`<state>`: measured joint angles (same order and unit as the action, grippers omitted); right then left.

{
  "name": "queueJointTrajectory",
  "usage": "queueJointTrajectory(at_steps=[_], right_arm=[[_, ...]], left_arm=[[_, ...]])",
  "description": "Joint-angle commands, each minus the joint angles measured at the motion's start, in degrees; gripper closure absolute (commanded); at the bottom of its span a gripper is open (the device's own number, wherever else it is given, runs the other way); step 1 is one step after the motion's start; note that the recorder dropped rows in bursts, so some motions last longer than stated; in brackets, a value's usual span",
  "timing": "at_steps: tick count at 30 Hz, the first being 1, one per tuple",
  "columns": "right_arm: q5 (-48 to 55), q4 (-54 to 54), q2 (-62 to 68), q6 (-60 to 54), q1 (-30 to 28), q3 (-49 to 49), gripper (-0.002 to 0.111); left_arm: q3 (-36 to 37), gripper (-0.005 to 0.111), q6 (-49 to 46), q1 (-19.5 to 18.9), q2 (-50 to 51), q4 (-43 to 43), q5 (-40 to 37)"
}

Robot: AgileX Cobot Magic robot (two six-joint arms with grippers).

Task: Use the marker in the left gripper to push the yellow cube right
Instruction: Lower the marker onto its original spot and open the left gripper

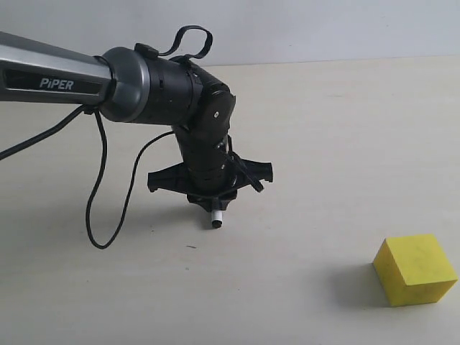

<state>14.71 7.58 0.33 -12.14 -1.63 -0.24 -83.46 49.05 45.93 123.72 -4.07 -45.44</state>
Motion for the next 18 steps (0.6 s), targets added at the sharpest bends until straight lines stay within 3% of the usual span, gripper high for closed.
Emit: queueJointTrajectory(at_steps=[1,7,12,16,18], right_arm=[[-0.8,0.0,-0.3,-0.1,-0.3,0.2,0.108],[-0.8,0.0,-0.3,-0.1,-0.3,0.2,0.108],[-0.8,0.0,-0.3,-0.1,-0.3,0.2,0.108],[-0.8,0.0,-0.3,-0.1,-0.3,0.2,0.108],[-0.8,0.0,-0.3,-0.1,-0.3,0.2,0.108]], left_arm=[[-0.5,0.067,0.7,-0.1,-0.1,0.1,-0.2],[-0.5,0.049,0.7,-0.1,-0.3,0.1,-0.2],[-0.5,0.048,-4.9,-0.1,-3.6,0.0,-0.2],[-0.5,0.054,-15.4,-0.1,-9.1,-0.1,-0.2],[-0.3,0.068,-16.7,0.4,-12.2,-0.5,-0.3]])
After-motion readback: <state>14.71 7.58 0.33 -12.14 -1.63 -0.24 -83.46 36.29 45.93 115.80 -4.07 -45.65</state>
